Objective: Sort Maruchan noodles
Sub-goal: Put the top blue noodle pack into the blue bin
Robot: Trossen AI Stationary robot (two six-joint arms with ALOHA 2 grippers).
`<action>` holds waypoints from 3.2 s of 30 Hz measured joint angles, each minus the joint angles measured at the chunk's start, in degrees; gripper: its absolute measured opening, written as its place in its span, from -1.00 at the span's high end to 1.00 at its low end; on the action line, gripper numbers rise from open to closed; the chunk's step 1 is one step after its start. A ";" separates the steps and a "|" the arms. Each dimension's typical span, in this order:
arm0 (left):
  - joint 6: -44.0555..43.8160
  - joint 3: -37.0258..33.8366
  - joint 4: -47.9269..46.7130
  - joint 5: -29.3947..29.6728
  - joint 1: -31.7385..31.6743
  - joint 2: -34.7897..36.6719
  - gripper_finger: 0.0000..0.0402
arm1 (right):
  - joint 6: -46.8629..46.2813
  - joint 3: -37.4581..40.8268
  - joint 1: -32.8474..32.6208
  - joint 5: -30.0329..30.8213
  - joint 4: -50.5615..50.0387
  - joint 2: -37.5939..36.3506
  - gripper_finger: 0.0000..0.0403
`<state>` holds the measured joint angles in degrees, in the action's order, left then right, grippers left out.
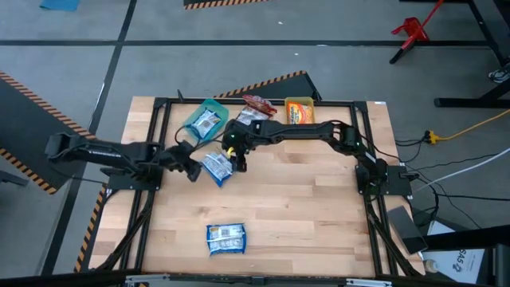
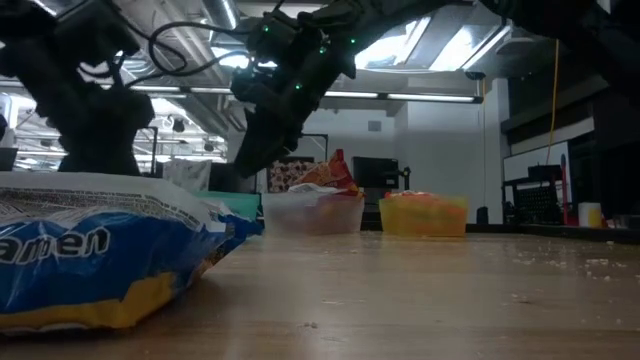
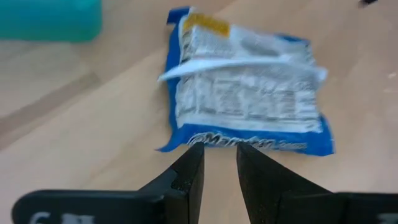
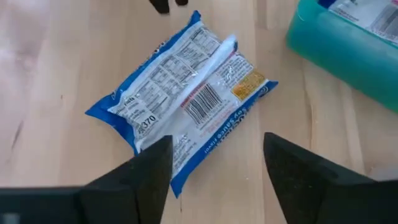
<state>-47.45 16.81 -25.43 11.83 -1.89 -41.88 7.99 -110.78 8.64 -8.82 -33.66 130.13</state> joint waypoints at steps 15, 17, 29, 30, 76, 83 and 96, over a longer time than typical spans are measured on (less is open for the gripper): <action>-3.49 -4.59 10.76 5.62 2.84 -7.19 0.59 | -0.64 8.16 -0.04 -3.85 4.15 0.13 -0.21; -3.49 -4.60 12.08 5.65 2.84 -8.04 0.59 | -1.74 9.07 -0.04 -3.86 5.23 0.13 -0.21; -3.60 -4.63 19.52 4.77 2.84 -14.23 0.59 | -0.89 12.07 -0.04 -3.63 9.48 0.19 -0.21; -3.62 -4.63 20.45 4.50 2.84 -14.87 0.59 | -0.19 12.01 -0.04 -3.63 9.91 0.42 -0.21; -3.56 3.14 22.18 -2.55 2.88 -15.53 0.59 | -1.67 8.54 0.17 3.28 6.56 -0.26 1.00; -2.94 4.14 20.79 -1.59 2.31 -13.03 0.59 | 1.65 1.55 1.14 5.61 4.68 -0.76 1.00; 1.32 4.14 19.59 6.09 -3.77 -3.85 0.59 | 4.94 -6.99 5.76 6.53 8.70 -0.76 1.00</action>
<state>-46.13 20.95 -5.85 17.92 -5.66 -45.73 12.93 -117.78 14.41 -2.28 -24.96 129.36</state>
